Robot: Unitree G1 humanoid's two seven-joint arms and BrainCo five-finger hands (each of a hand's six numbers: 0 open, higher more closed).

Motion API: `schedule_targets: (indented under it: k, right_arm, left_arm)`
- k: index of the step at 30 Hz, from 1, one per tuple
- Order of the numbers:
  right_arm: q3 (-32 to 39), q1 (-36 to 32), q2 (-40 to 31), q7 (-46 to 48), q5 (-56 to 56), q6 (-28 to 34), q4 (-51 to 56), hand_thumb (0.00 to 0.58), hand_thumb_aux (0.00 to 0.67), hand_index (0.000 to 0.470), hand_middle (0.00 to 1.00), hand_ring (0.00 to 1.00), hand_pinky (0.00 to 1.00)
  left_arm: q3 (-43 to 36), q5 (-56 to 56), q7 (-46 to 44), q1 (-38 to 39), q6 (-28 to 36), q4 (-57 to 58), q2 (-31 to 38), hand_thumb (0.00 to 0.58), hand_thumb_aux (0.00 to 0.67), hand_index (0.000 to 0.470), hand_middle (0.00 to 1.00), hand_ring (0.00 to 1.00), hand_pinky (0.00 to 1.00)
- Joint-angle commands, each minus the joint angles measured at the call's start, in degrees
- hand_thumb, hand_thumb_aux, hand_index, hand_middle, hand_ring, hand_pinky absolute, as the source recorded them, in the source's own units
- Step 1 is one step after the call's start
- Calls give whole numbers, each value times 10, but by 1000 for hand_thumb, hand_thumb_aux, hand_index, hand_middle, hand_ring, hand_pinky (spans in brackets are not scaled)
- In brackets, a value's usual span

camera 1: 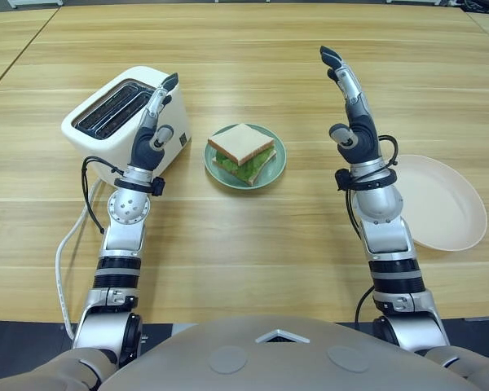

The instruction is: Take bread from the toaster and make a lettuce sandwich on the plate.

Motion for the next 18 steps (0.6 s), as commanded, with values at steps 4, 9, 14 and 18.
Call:
schedule_targets:
  k: [4,9,14,18]
  right_arm:
    - [6,-2,-4,13,-4,0,17,0,0,0,0,0,0]
    - [11,-8,-2,15,-10,-3,22,0,0,0,0,0,0]
    - [14,-11,-1,14,-15,-4,24,0,0,0,0,0,0]
    - [9,-5,-6,19,-8,1,16,0,0,0,0,0,0]
  left_arm:
    - [-9,21,7,1,7,9,12,0,0,0,0,0,0]
    - [-17,26,10,-5,-1,20,16,0,0,0,0,0,0]
    - [-14,15,16,-1,5,21,21,0,0,0,0,0,0]
    - [-21,19,15,1,13,12,18,0,0,0,0,0,0]
